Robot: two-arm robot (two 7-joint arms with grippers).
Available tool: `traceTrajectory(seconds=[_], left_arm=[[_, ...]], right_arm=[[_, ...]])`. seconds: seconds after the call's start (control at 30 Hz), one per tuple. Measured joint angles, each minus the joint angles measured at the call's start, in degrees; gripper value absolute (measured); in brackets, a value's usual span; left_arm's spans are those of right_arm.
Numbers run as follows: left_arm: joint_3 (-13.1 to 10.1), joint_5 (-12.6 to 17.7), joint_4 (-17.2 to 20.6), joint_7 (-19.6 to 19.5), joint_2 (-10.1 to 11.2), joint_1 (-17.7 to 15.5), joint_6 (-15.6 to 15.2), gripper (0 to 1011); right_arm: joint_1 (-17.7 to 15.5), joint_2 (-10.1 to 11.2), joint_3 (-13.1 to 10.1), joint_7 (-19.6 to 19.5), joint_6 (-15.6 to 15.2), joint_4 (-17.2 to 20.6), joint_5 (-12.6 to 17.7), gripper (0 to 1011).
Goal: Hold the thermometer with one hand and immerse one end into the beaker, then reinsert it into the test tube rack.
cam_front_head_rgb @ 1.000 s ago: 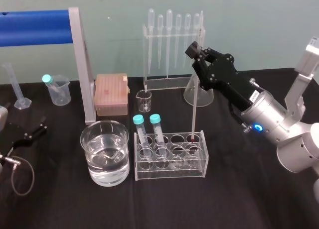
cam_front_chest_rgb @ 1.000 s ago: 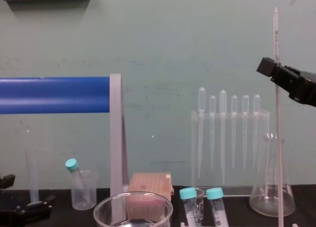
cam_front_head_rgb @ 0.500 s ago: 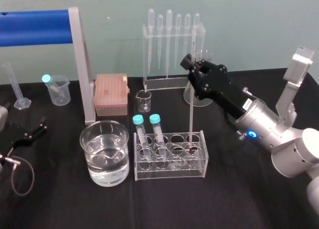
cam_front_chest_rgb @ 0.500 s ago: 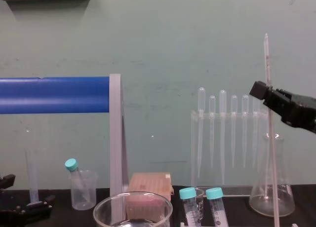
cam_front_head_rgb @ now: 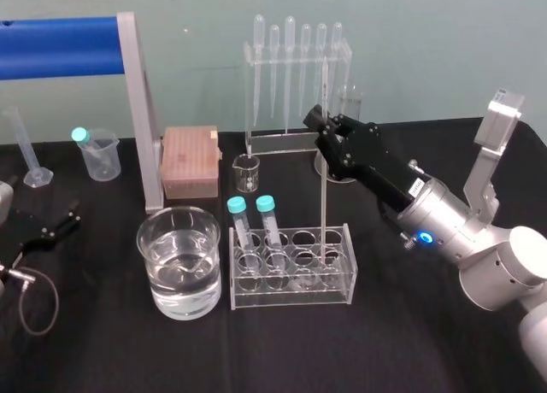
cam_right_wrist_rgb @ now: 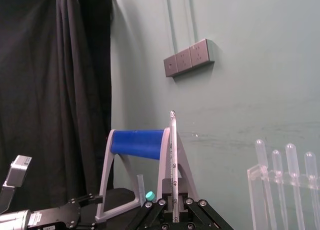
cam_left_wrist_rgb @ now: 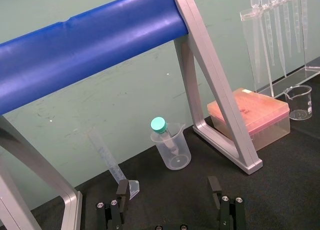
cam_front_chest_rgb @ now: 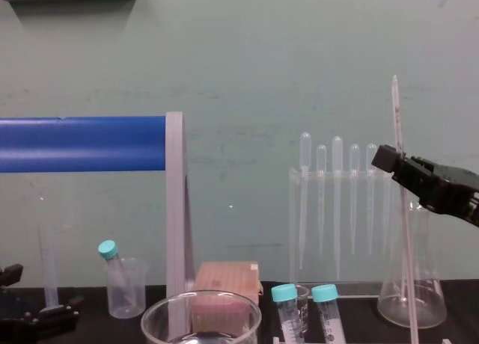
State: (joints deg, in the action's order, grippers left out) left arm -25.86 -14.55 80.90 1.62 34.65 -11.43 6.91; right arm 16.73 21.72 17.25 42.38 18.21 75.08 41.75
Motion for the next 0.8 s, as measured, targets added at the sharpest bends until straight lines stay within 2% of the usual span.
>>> traceTrajectory(seconds=[0.43, 0.8], left_arm=[[0.0, 0.0, 0.0, 0.0, 0.0, 0.0, 0.0, 1008], [0.0, 0.0, 0.0, 0.0, 0.0, 0.0, 0.0, 1008]], right_arm=[[-0.9, 0.3, -0.2, -2.2, -1.7, 0.3, 0.0, 57], [-0.9, 0.3, -0.2, -2.0, -1.7, 0.2, 0.0, 56]])
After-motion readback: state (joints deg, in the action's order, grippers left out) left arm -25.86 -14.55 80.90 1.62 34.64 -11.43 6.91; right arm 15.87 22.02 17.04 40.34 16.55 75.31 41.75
